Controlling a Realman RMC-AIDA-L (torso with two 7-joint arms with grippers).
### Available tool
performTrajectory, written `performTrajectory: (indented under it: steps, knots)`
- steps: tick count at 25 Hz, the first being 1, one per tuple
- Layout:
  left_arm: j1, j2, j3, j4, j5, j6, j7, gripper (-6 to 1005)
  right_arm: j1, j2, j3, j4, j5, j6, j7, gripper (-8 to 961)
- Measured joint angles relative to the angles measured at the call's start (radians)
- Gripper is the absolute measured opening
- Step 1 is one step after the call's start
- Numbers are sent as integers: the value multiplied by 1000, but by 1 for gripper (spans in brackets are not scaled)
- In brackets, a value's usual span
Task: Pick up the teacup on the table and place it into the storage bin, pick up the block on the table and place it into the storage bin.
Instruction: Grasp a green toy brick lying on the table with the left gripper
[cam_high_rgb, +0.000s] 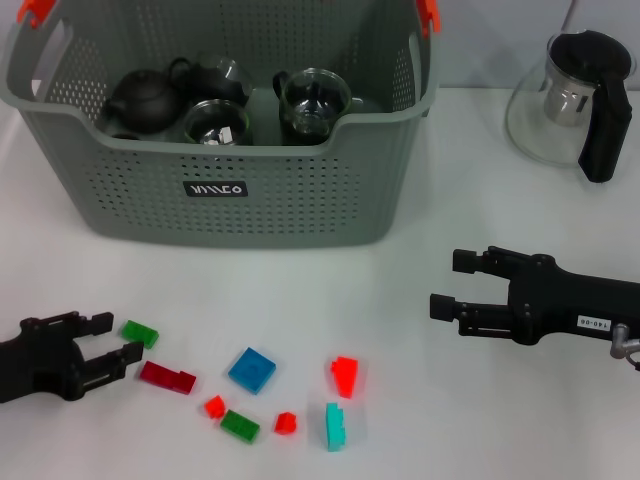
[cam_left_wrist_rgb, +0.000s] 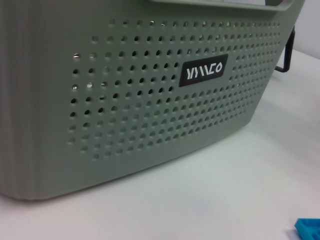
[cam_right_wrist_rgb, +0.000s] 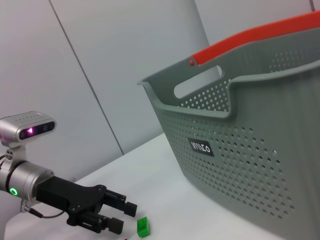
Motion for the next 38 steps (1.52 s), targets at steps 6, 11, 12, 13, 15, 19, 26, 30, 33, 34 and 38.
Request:
performTrajectory:
  steps: [6,11,12,13,15,19,26,30,33,34,38]
  knots:
    - [-14,-3,9,-6,3,-42,-24,602,-2,0,0,0,-3,0,0,927]
    - [-29,-3,17,-28,22,-49,-31,602,-2,0,0,0,-4,0,0,927]
    - [-34,-3,18,-35,26,-49,-31,602,-2,0,0,0,-4,1,0,927]
    - [-39,-3,19,-41,29,-49,-31,602,-3,0,0,0,-4,2,0,927]
    - [-45,-4,22,-46,30,-48,-31,602,-3,0,0,0,-4,2,0,927]
    - [-66,-5,25,-65,31,-41,-32,602,-5,2,0,0,-4,3,0,927]
    - [-117,-5,33,-99,76,-55,-29,602,-8,2,0,2,-4,5,-2,927]
    - [-118,-1,27,-78,72,-50,2,601,-9,1,0,2,-4,5,-1,927]
    - [-106,2,25,-57,71,-37,43,599,-9,0,0,2,-4,5,0,927]
    - [-103,2,25,-52,71,-36,54,599,-9,0,0,2,-4,5,0,927]
    - [-93,6,25,-34,74,-33,72,597,-9,0,0,2,-4,5,0,927]
